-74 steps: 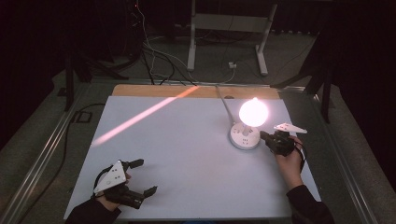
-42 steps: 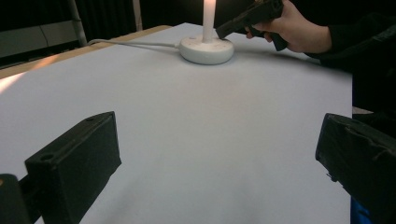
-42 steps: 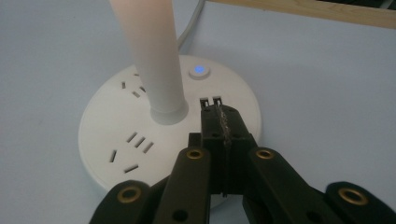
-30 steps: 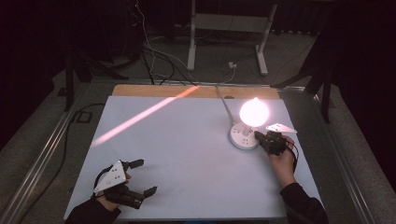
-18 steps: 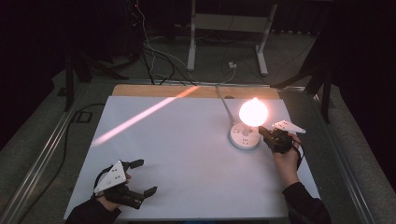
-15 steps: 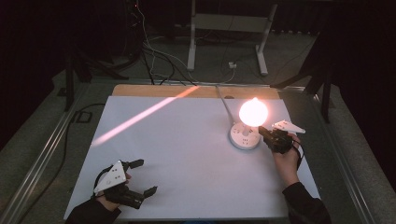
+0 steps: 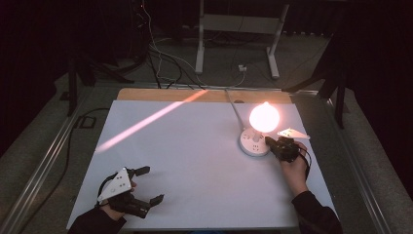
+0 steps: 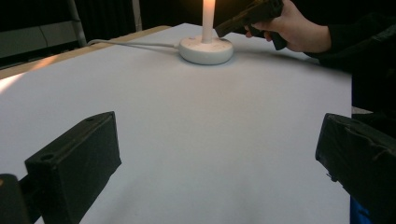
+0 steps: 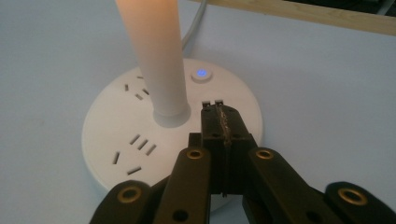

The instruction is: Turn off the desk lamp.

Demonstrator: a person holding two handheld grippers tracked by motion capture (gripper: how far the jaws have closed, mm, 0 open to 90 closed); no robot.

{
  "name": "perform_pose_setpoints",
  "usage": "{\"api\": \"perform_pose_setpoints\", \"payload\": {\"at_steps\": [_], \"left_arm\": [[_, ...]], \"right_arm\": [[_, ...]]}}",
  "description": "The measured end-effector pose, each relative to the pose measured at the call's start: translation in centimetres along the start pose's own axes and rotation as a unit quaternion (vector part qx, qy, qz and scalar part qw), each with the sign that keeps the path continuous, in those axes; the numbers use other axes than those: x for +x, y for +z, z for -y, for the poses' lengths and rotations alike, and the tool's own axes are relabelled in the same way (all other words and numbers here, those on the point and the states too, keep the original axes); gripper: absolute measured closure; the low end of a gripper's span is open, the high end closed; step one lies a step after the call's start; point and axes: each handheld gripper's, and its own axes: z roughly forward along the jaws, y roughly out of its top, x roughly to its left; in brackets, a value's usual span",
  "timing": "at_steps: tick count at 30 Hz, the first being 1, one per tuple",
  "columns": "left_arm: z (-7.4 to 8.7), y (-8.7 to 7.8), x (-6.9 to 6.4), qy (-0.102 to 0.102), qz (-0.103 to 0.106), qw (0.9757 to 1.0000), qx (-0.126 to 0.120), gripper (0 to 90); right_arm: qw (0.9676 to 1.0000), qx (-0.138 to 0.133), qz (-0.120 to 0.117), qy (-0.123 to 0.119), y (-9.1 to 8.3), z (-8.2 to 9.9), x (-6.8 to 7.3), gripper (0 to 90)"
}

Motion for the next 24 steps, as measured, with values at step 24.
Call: {"api": "perform_pose_setpoints", "payload": {"at_steps": [24], "left_arm": [[0.0, 0.0, 0.1, -0.002, 0.000, 1.0000, -0.002, 0.5]], "right_arm": [[0.9999, -0.015, 0.002, -0.004, -0.6, -0.7, 0.2, 90.0]]}}
